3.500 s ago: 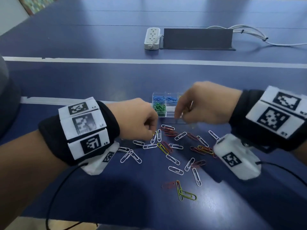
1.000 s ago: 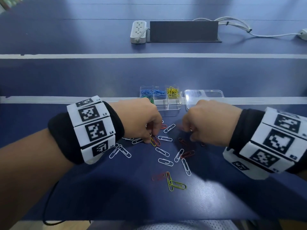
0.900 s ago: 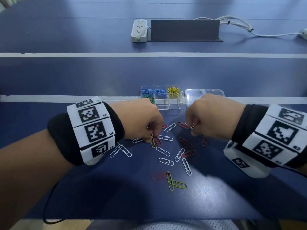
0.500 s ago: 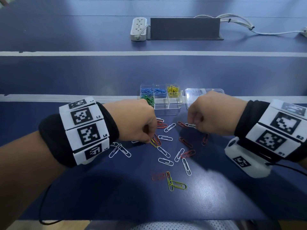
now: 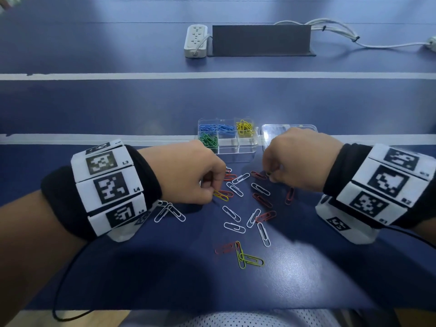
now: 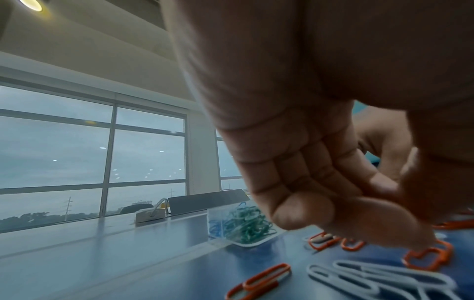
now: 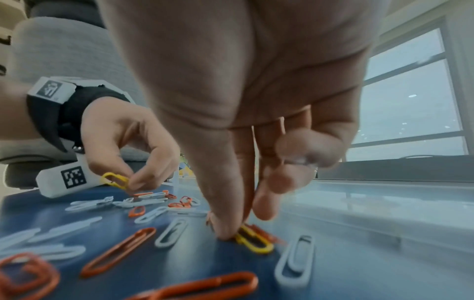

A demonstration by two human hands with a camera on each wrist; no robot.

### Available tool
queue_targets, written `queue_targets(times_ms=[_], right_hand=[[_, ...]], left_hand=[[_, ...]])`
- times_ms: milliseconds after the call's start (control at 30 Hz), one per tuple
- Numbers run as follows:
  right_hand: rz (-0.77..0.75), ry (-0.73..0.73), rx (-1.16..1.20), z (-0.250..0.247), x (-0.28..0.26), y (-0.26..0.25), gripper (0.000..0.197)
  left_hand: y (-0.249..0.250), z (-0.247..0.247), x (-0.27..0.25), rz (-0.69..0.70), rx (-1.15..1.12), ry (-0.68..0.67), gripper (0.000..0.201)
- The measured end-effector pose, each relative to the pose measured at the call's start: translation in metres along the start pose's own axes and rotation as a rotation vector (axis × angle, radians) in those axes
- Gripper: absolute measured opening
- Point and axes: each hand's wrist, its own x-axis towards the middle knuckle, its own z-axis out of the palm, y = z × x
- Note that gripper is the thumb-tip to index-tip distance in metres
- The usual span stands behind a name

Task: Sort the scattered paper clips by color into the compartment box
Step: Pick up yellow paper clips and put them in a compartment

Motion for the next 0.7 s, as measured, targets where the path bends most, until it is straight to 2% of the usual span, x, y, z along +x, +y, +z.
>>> queue_targets(times_ms=[33, 233, 367, 500, 633, 700], right_hand=[[-0.002, 0.007, 0.005, 0.000, 0.000, 0.000, 0.007], [-0.021, -0.058, 0.004, -0.001, 0.003, -0.001, 0.020], [-0.080, -0.055, -0.021, 0.002, 0.004, -0.003, 0.002], [-0.122, -0.019, -0.015, 0.001, 0.003, -0.001, 0.012], [-0.149, 0.003, 0.028, 0.002, 0.003, 0.001, 0.014], [-0.151, -0.007, 0.057, 0.002, 0.004, 0.002, 0.017]], left_hand=[[0.000, 0.000, 0.000, 0.010, -0.003, 0.007, 0.009], [0.002, 0.005, -0.007, 0.086, -0.068, 0.005, 0.009], [0.017, 0.014, -0.010, 0.159, -0.075, -0.025, 0.020], [0.031, 0.020, -0.010, 0.196, -0.033, -0.030, 0.017], [0.038, 0.018, -0.006, 0.170, -0.043, 0.008, 0.012], [0.039, 0.018, -0.005, 0.174, -0.072, 0.031, 0.024]])
